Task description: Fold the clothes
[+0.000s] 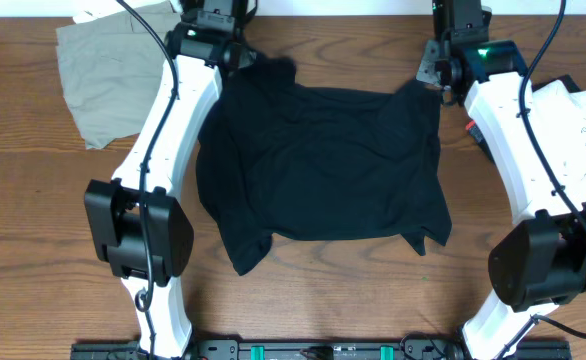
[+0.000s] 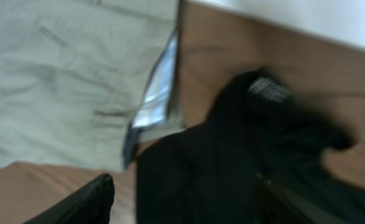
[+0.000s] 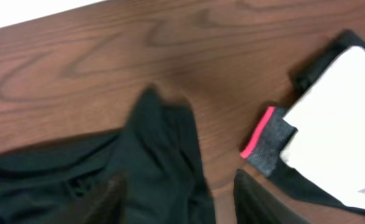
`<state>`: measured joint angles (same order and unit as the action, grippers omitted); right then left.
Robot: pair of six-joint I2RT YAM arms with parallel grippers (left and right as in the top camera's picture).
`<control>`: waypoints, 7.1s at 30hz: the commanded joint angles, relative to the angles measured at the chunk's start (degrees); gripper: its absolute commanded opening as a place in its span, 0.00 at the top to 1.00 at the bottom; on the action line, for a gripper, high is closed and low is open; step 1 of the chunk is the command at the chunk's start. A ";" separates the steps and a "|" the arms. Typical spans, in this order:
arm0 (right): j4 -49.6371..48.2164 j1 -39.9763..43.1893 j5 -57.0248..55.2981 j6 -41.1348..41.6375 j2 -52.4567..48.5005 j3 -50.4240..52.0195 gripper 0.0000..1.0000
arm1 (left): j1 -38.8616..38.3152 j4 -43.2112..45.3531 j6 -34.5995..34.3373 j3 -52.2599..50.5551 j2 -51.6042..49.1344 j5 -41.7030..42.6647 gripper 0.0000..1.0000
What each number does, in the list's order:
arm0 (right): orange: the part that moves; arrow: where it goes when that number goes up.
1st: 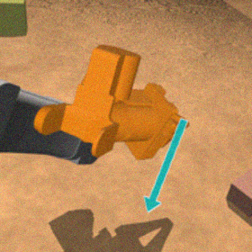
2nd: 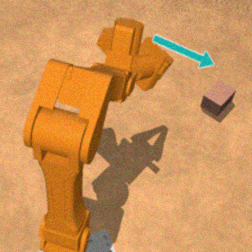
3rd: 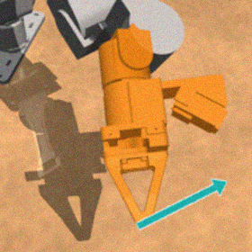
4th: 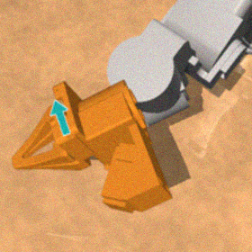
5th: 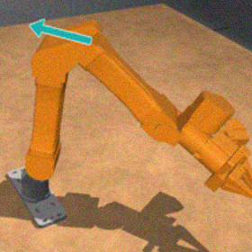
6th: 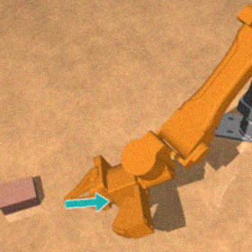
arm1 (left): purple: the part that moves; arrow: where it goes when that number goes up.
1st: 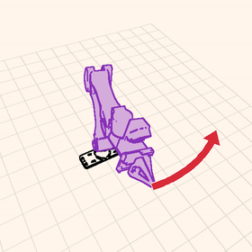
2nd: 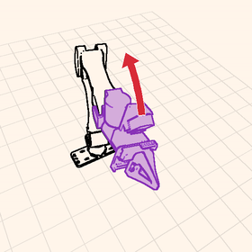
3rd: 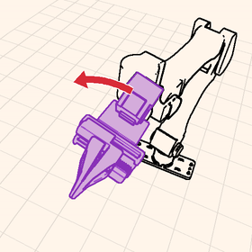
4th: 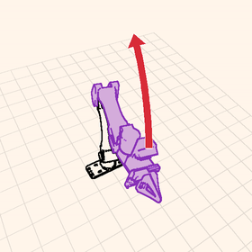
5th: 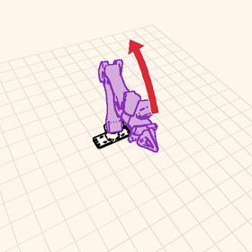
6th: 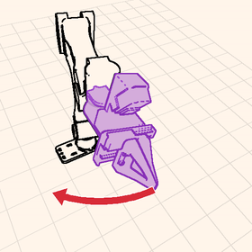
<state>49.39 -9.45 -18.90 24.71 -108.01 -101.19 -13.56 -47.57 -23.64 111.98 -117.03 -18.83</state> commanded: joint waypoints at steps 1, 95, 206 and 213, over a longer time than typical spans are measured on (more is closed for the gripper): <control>1.09 1.27 -1.01 -0.76 2.95 -0.48 0.36 | 0.81 -1.88 0.92 1.03 3.08 -1.38 0.23; 16.52 -7.54 14.82 5.70 28.72 39.60 0.01 | -4.37 6.91 -11.56 -73.24 32.28 37.83 0.25; -22.53 0.83 20.63 6.51 32.65 73.11 0.31 | -4.37 9.55 -11.37 -73.26 32.15 37.86 0.90; -25.07 0.83 20.63 6.54 28.46 73.13 0.33 | -4.37 9.55 -11.37 -73.26 32.15 37.86 0.90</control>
<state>24.27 -9.21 1.50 30.98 -76.58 -29.50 -17.80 -38.02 -35.35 39.07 -84.53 19.16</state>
